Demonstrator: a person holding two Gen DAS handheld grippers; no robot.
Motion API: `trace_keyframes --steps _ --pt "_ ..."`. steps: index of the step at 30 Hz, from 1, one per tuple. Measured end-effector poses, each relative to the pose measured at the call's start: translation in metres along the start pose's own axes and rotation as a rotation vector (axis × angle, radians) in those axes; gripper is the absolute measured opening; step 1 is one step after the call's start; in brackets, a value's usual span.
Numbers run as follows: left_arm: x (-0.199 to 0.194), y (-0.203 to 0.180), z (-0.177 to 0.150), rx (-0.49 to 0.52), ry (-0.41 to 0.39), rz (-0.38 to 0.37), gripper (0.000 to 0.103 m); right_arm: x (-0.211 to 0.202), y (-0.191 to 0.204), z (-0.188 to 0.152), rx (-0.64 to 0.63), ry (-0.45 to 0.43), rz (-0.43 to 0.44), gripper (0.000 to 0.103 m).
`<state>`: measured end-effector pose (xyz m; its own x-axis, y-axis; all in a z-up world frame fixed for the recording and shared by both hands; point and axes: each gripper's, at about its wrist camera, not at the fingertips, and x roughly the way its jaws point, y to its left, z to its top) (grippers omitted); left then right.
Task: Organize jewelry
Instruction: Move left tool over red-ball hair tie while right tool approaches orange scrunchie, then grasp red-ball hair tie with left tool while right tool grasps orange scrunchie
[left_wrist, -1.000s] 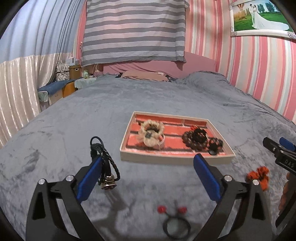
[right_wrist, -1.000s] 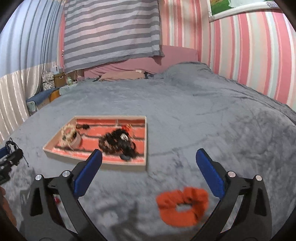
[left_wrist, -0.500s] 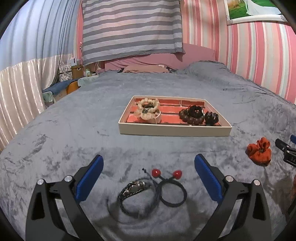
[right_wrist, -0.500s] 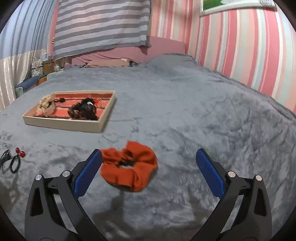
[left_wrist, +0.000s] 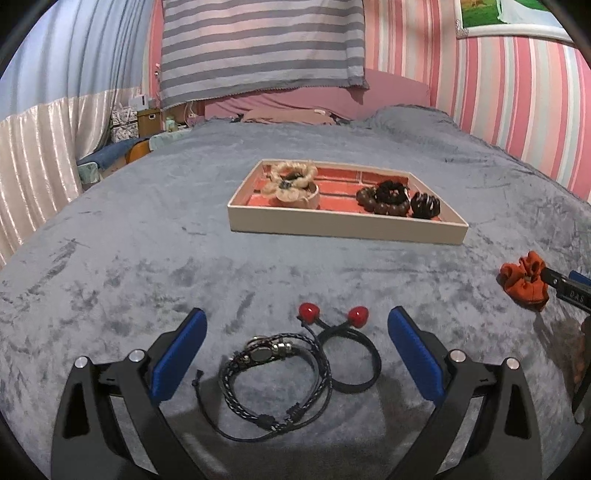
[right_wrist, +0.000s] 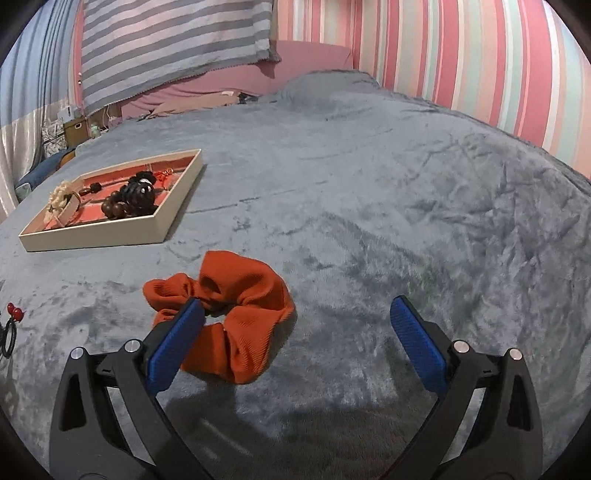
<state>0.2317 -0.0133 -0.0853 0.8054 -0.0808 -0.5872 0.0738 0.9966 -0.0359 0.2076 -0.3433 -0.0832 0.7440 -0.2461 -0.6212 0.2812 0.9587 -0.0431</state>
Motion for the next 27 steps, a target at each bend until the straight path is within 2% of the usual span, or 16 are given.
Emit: trace_keyframes --steps 4,8,9,13,15,18,27 --pt "0.008 0.006 -0.002 -0.026 0.034 -0.03 0.095 0.009 0.001 0.0 -0.005 0.027 0.0 0.095" --pt "0.023 0.013 -0.004 -0.055 0.108 -0.074 0.072 0.016 0.0 -0.001 -0.001 0.05 -0.001 0.093" --pt "0.025 0.013 -0.004 -0.055 0.12 -0.071 0.07 0.017 -0.001 -0.001 0.004 0.056 0.001 0.093" --pt "0.024 0.011 -0.006 -0.044 0.118 -0.079 0.069 0.023 -0.003 -0.001 0.01 0.075 0.011 0.09" --pt "0.025 0.008 -0.006 -0.036 0.121 -0.078 0.061 0.026 -0.003 -0.001 0.01 0.085 0.013 0.088" --pt "0.026 0.007 -0.007 -0.032 0.123 -0.083 0.056 0.029 -0.003 -0.001 0.013 0.096 0.016 0.087" --pt "0.028 0.005 -0.006 -0.022 0.131 -0.084 0.051 0.032 -0.003 -0.001 0.014 0.103 0.012 0.087"
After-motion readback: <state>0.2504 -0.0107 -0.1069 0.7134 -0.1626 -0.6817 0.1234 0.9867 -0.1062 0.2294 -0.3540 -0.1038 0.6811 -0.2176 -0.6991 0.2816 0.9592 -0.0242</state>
